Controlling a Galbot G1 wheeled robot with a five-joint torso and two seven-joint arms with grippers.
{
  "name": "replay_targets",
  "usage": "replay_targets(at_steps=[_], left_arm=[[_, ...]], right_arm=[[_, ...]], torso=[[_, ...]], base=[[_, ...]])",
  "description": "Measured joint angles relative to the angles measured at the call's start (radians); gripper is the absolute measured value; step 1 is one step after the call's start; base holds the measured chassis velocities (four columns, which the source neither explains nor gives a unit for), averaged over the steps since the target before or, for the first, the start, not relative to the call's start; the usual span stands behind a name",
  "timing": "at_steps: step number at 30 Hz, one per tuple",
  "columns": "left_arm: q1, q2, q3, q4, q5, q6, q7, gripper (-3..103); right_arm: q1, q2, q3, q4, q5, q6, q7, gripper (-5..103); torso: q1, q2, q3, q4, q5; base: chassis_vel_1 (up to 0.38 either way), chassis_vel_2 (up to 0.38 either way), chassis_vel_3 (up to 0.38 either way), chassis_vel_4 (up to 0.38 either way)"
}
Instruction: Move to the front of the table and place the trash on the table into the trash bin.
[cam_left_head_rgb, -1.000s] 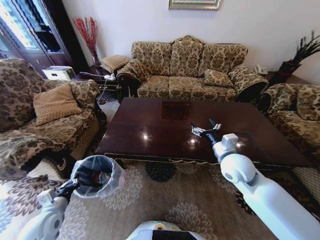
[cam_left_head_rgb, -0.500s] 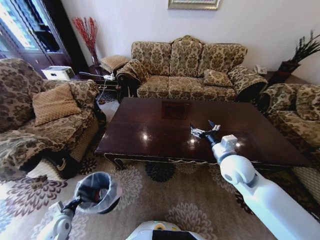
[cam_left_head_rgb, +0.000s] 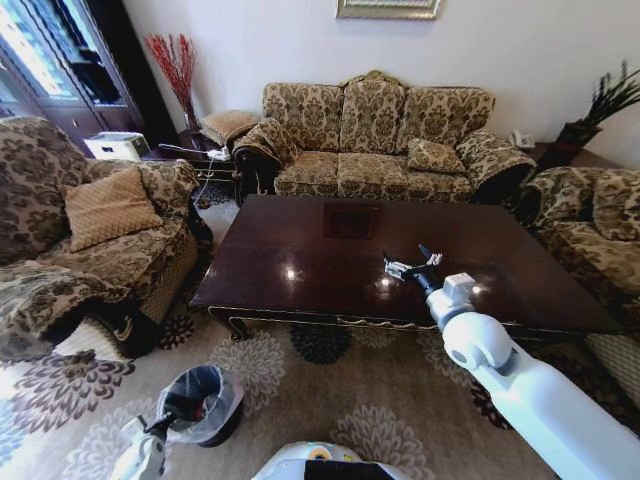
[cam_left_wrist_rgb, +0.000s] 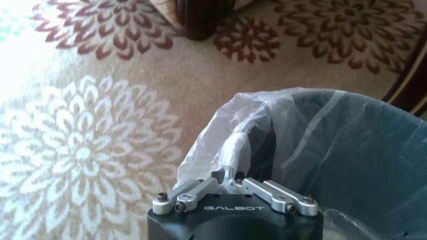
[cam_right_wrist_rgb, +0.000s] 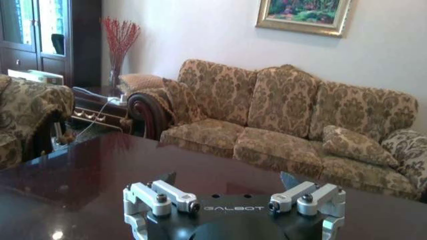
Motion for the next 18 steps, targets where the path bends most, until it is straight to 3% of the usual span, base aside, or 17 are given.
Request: replay_targets(at_steps=[8,14,17,18], left_arm=[[-0.071,-0.012,0.0,0.163,-0.015,-0.048,0.032,1],[-0.083,-0.021,0.007,0.192,-0.013,-0.077,0.051,1],[-0.081,-0.024,0.014,0.188,-0.011,-0.08,0.085,-1],[-0.078,-0.024,0.016,0.184,-0.011,-0.083,0.103,4]], right_arm=[[-0.001,0.004,-0.016,-0.01,-0.012,0.007,0.0,100],[-0.004,0.014,-0.02,-0.014,-0.021,0.011,0.0,100],[-0.004,0.019,-0.023,-0.014,-0.023,0.012,0.002,100],[-0.003,0.021,-0.023,-0.015,-0.023,0.012,0.003,100]], torso=[[0.0,0.0,0.0,0.0003,-0.0003],[0.0,0.0,0.0,0.0007,0.001],[0.0,0.0,0.0,-0.0007,-0.0019],[0.0,0.0,0.0,-0.001,-0.0025]], base=[[0.0,0.0,0.0,0.0],[0.0,0.0,0.0,0.0],[0.0,0.0,0.0,0.0],[0.0,0.0,0.0,0.0]])
